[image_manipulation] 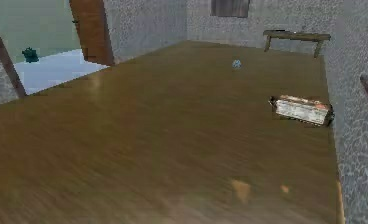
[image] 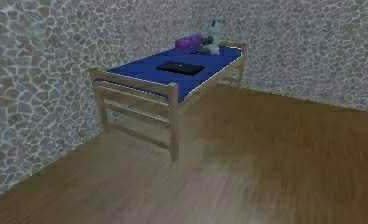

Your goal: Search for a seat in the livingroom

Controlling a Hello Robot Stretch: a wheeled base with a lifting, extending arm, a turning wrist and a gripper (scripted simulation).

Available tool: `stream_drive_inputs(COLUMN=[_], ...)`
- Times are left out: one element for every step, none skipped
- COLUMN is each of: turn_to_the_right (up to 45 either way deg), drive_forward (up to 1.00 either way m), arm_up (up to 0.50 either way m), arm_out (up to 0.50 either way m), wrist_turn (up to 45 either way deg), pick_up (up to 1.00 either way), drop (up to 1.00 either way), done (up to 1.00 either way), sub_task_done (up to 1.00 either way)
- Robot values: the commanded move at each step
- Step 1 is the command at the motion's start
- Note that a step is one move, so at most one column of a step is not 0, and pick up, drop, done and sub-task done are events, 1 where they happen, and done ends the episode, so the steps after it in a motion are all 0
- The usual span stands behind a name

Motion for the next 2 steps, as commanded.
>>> stream_drive_inputs(turn_to_the_right=[30.0, 3.0], drive_forward=[0.0, 0.0], arm_up=[0.0, 0.0], arm_out=[0.0, 0.0], wrist_turn=[0.0, 0.0], pick_up=[0.0, 0.0], drop=[0.0, 0.0], done=[0.0, 0.0], sub_task_done=[0.0, 0.0])
